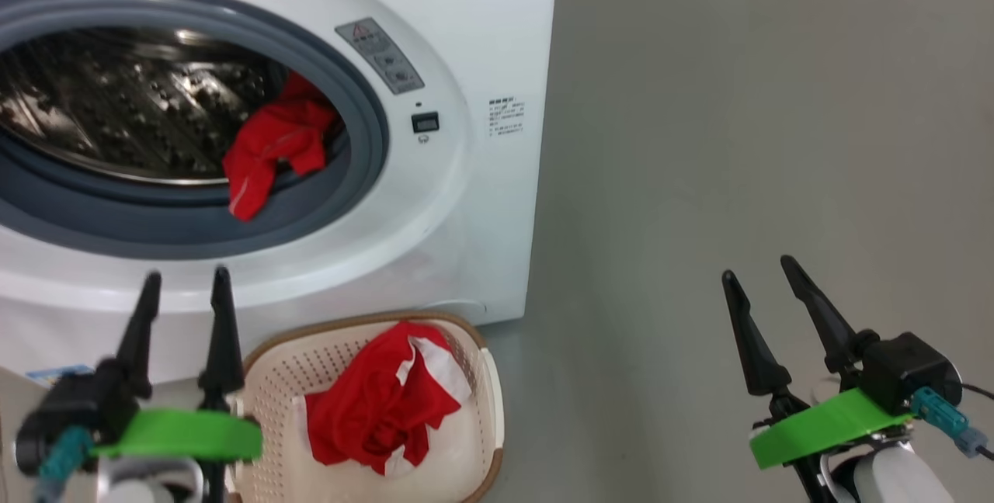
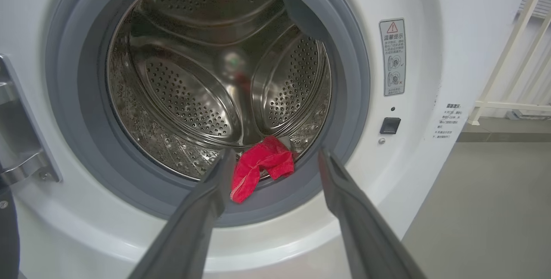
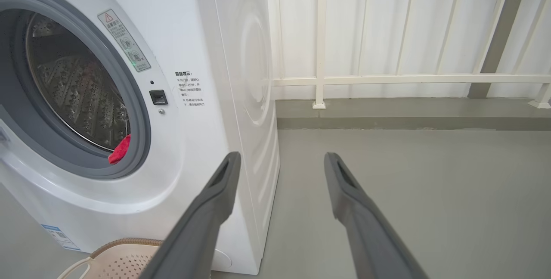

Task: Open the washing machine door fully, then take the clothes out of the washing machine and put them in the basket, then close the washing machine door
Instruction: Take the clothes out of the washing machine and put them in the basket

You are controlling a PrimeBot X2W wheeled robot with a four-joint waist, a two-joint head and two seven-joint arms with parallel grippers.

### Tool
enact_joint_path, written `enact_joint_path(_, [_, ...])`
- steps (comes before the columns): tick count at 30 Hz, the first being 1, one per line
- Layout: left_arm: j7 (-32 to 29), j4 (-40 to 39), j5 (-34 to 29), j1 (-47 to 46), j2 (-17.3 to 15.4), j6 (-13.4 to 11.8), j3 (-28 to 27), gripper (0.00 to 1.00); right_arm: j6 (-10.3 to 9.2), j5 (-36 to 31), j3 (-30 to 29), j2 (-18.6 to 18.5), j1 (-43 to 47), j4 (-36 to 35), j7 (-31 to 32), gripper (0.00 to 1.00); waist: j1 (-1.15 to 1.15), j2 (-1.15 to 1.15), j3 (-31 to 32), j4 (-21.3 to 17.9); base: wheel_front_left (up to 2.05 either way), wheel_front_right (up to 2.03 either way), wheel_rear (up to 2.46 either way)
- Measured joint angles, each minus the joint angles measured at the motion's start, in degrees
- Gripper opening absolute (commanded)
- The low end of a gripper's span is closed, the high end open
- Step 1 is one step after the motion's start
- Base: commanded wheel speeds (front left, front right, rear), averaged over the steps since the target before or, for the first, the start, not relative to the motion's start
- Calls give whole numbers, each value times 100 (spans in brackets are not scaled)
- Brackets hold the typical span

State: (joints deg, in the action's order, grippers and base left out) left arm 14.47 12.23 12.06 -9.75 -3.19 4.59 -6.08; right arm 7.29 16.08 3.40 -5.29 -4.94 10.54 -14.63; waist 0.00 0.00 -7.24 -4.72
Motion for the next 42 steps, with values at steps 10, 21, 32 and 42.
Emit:
enact_joint_path(10, [0,1185,123,-1732,-274,58,-130,100,0,0,127,-12,-542,-57,0,100,0,0,-767,-18,0,0,0])
enact_joint_path(21, [8,2660,375,-3907,-723,201,-250,100,0,0,269,-16,-1141,-116,0,100,0,0,-1832,-199,0,0,0])
enact_joint_path(32, [-867,4229,825,-5200,-1061,253,156,100,1,46,631,-19,-1419,-87,0,100,0,0,-2439,-464,0,0,0])
enact_joint_path(42, [-2005,5155,1070,-5707,-1551,256,632,100,1,205,917,-87,-1424,-37,0,100,0,0,-2483,-697,0,0,0])
